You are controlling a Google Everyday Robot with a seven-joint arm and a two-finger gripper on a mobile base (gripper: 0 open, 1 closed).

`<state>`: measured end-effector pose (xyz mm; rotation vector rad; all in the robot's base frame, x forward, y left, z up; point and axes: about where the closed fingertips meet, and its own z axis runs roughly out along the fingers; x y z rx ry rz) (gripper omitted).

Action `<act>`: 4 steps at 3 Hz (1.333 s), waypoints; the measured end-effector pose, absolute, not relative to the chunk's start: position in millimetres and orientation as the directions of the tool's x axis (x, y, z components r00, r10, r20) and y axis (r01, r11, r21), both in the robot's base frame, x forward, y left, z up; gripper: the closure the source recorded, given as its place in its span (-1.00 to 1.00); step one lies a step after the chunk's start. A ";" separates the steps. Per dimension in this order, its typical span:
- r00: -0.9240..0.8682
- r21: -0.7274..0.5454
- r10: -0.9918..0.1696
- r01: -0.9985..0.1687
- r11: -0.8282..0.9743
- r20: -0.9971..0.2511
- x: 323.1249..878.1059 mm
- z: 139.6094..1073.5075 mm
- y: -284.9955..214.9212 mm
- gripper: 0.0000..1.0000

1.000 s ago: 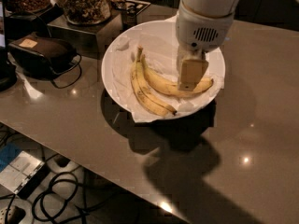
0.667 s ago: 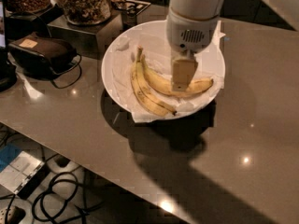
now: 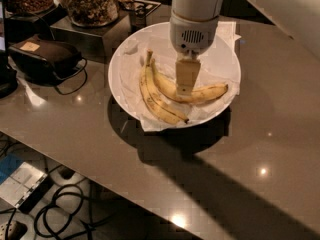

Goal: Pick banana from white bowl

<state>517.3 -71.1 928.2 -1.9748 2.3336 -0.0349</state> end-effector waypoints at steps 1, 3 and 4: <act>-0.202 -0.058 -0.978 -0.977 0.205 -0.054 529.2 922.8 -75.3 -0.02; -0.250 -0.010 -0.967 -0.968 0.251 -0.056 541.6 905.7 -82.2 -0.02; -0.255 0.015 -0.966 -0.967 0.255 -0.044 543.7 894.3 -82.3 0.02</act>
Offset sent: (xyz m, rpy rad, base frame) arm -0.0024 -0.0373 -0.0243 -0.0596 0.1897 -0.1147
